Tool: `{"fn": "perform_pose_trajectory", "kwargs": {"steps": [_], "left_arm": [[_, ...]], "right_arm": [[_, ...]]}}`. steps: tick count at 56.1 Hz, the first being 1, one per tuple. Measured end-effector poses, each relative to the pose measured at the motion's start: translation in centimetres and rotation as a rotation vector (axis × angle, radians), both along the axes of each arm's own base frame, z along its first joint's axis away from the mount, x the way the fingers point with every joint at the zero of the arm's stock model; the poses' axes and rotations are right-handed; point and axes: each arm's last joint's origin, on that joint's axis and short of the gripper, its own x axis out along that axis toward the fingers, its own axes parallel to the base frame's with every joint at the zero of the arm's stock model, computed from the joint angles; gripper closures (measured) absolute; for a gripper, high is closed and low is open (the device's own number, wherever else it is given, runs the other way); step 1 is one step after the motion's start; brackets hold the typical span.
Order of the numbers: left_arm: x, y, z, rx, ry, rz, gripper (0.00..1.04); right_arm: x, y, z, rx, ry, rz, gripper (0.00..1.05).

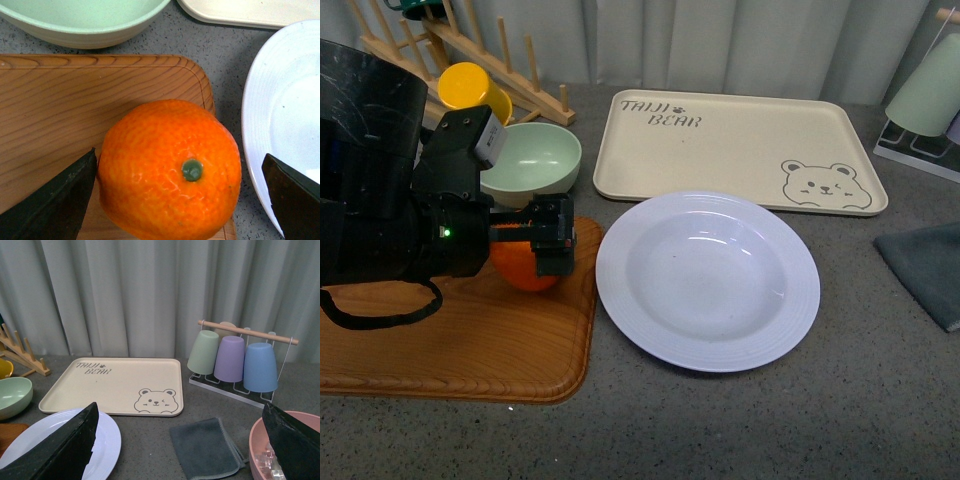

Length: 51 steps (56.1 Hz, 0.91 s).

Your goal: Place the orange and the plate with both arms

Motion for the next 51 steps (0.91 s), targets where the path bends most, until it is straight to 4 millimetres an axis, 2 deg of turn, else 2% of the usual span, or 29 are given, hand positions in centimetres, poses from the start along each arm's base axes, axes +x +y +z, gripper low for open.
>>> {"fn": "perform_pose_trajectory", "kwargs": {"steps": [9, 15, 21, 30, 35, 42, 47, 51], "left_arm": [[-0.1, -0.1, -0.5, 0.011, 0.011, -0.008, 0.08], [-0.1, -0.1, -0.6, 0.012, 0.013, -0.009, 0.25], [-0.1, -0.1, -0.5, 0.011, 0.013, -0.011, 0.33], [-0.1, -0.2, -0.2, 0.001, 0.010, -0.016, 0.36], [-0.2, -0.5, 0.6, -0.019, -0.005, -0.016, 0.36], [-0.4, -1.8, 2.7, -0.057, -0.049, -0.034, 0.36], [-0.4, -4.2, 4.4, -0.098, -0.089, -0.080, 0.37], [-0.4, -5.5, 4.7, -0.110, -0.091, -0.107, 0.37]], "right_arm": [[0.0, 0.0, 0.0, 0.000, 0.000, 0.000, 0.09], [0.0, 0.0, 0.0, 0.000, 0.000, 0.000, 0.09], [0.0, 0.0, 0.0, 0.000, 0.000, 0.000, 0.09], [0.0, 0.0, 0.0, 0.000, 0.000, 0.000, 0.09], [0.0, 0.0, 0.0, 0.000, 0.000, 0.000, 0.09], [0.0, 0.0, 0.0, 0.000, 0.000, 0.000, 0.09], [0.0, 0.0, 0.0, 0.000, 0.000, 0.000, 0.09], [0.0, 0.0, 0.0, 0.000, 0.000, 0.000, 0.09]]}}
